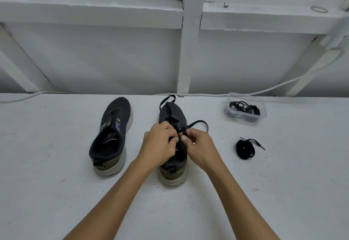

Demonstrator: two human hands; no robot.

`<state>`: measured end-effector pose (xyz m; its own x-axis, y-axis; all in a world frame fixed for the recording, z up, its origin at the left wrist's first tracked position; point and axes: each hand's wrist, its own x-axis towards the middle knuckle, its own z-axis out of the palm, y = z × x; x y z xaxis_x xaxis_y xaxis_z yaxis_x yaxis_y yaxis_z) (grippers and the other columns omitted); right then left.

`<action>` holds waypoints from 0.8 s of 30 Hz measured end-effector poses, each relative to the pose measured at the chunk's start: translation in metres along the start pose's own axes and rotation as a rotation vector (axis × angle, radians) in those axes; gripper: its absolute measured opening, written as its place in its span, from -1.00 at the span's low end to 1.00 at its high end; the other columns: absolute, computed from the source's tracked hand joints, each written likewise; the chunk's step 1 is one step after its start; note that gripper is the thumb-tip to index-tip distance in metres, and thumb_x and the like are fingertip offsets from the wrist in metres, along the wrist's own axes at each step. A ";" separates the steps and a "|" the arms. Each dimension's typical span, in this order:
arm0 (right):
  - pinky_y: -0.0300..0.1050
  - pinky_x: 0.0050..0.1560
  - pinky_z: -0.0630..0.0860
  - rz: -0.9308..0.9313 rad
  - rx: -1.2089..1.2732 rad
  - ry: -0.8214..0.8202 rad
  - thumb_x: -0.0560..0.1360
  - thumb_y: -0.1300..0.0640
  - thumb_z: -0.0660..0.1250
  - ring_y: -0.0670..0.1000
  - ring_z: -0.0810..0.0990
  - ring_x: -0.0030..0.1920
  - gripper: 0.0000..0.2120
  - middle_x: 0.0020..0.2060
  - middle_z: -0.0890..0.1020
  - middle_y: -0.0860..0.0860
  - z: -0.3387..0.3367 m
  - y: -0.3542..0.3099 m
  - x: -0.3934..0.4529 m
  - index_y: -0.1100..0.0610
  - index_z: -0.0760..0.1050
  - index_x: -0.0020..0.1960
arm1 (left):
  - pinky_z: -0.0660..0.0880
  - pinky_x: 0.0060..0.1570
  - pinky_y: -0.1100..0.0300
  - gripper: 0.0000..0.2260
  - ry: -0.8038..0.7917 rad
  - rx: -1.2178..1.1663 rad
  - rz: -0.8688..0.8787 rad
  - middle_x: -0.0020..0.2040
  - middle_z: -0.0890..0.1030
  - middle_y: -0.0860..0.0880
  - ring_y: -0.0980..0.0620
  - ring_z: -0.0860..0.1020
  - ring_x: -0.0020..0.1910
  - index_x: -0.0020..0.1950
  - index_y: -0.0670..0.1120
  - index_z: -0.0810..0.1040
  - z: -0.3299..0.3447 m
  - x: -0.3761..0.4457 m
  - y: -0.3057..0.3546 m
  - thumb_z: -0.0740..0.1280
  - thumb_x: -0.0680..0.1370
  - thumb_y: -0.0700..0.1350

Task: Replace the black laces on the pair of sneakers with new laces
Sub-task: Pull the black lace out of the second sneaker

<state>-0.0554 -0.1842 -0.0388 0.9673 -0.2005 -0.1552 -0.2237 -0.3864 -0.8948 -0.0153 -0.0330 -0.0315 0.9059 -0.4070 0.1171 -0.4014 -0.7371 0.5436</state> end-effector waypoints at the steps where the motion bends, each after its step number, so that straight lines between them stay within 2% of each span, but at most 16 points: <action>1: -0.40 -0.20 0.47 -0.006 -0.017 -0.002 0.60 0.18 0.33 -0.17 0.62 -0.18 -0.88 -0.19 0.70 -0.07 0.000 -0.001 0.000 0.07 0.65 -0.02 | 0.42 0.03 0.05 -0.91 -0.003 0.013 -0.007 0.03 0.50 0.11 0.00 0.45 0.07 -0.03 -0.05 0.64 0.000 0.000 0.000 0.34 0.57 -0.08; 7: -0.44 -0.20 0.44 -0.024 -0.100 -0.003 0.61 0.18 0.31 -0.13 0.62 -0.13 -0.88 -0.17 0.69 -0.08 0.003 -0.004 0.001 0.08 0.63 0.00 | 0.41 0.08 0.05 -0.89 0.001 0.039 -0.064 0.06 0.53 0.09 0.00 0.44 0.10 0.00 -0.06 0.64 0.001 -0.001 0.003 0.33 0.57 -0.09; 10: -0.42 -0.21 0.45 -0.010 -0.062 0.002 0.61 0.19 0.31 -0.16 0.62 -0.17 -0.87 -0.20 0.69 -0.08 0.002 0.000 -0.001 0.05 0.64 -0.02 | 0.45 0.08 0.02 -0.91 0.002 -0.042 -0.072 -0.01 0.53 0.10 0.00 0.44 0.06 -0.06 -0.06 0.64 0.003 -0.001 0.002 0.35 0.57 -0.10; 12: -0.23 -0.10 0.58 0.011 -0.003 -0.002 0.60 0.19 0.31 -0.11 0.66 -0.15 -0.85 -0.21 0.70 -0.06 0.002 0.004 -0.002 0.02 0.65 -0.03 | 0.46 0.08 0.02 -0.91 0.001 -0.090 -0.064 -0.06 0.50 0.13 0.01 0.43 0.05 -0.08 -0.06 0.65 0.004 -0.001 0.001 0.37 0.58 -0.09; 13: -0.05 -0.03 0.64 0.028 0.021 0.004 0.59 0.17 0.32 -0.02 0.68 -0.12 -0.85 -0.21 0.71 -0.03 0.002 0.005 -0.001 0.01 0.65 -0.04 | 0.46 0.08 0.03 -0.90 0.001 -0.091 -0.057 -0.07 0.48 0.14 0.02 0.43 0.06 -0.07 -0.06 0.66 0.004 -0.001 0.002 0.37 0.58 -0.09; 15: 0.23 0.01 0.64 0.048 0.049 0.007 0.57 0.07 0.33 0.17 0.68 -0.10 -0.87 -0.22 0.68 0.08 0.001 0.006 -0.001 0.05 0.62 -0.10 | 0.45 0.08 0.04 -0.89 -0.001 -0.083 -0.047 -0.07 0.47 0.15 0.02 0.43 0.07 -0.06 -0.05 0.67 0.004 0.000 0.002 0.37 0.58 -0.07; 17: 0.31 -0.04 0.63 0.051 0.053 0.014 0.55 0.00 0.32 0.26 0.66 -0.11 -0.79 -0.22 0.65 0.17 0.002 0.006 0.001 0.11 0.59 -0.14 | 0.45 0.09 0.06 -0.89 -0.001 -0.085 -0.044 -0.06 0.49 0.15 0.02 0.43 0.08 -0.05 -0.04 0.68 0.005 0.001 0.001 0.37 0.58 -0.06; 19: 0.26 -0.06 0.63 0.048 0.024 0.025 0.58 0.01 0.33 0.25 0.65 -0.16 -0.77 -0.23 0.65 0.18 0.002 0.003 0.001 0.16 0.57 -0.13 | 0.43 0.08 0.13 -0.89 0.006 -0.094 -0.050 -0.05 0.50 0.16 0.03 0.44 0.09 -0.04 -0.04 0.69 0.006 0.000 -0.001 0.38 0.58 -0.05; 21: 0.14 -0.08 0.64 0.037 -0.019 0.042 0.61 0.06 0.33 0.10 0.60 -0.27 -0.79 -0.25 0.66 0.14 0.001 0.002 0.002 0.17 0.57 -0.12 | 0.37 0.05 0.21 -0.89 0.024 -0.123 -0.061 -0.05 0.51 0.16 0.05 0.46 0.08 -0.04 -0.03 0.69 0.006 0.000 -0.002 0.38 0.58 -0.06; 23: 0.00 -0.15 0.58 0.014 -0.037 0.055 0.62 0.08 0.33 -0.02 0.56 -0.30 -0.81 -0.26 0.67 0.10 0.001 0.002 0.001 0.14 0.58 -0.12 | 0.39 0.06 0.21 -0.91 0.040 -0.160 -0.055 -0.05 0.57 0.14 0.07 0.49 0.05 -0.06 -0.03 0.69 0.005 -0.002 -0.002 0.40 0.57 -0.08; 24: -0.05 -0.18 0.56 0.008 -0.035 0.056 0.62 0.09 0.33 -0.02 0.57 -0.30 -0.82 -0.26 0.67 0.09 0.001 0.001 0.000 0.12 0.59 -0.12 | 0.42 0.07 0.20 -0.93 0.041 -0.175 -0.044 -0.05 0.59 0.13 0.08 0.51 0.03 -0.07 -0.02 0.69 0.003 -0.003 -0.003 0.40 0.56 -0.09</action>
<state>-0.0559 -0.1837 -0.0404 0.9576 -0.2531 -0.1377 -0.2361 -0.4152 -0.8785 -0.0170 -0.0319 -0.0361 0.9283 -0.3513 0.1221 -0.3351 -0.6474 0.6845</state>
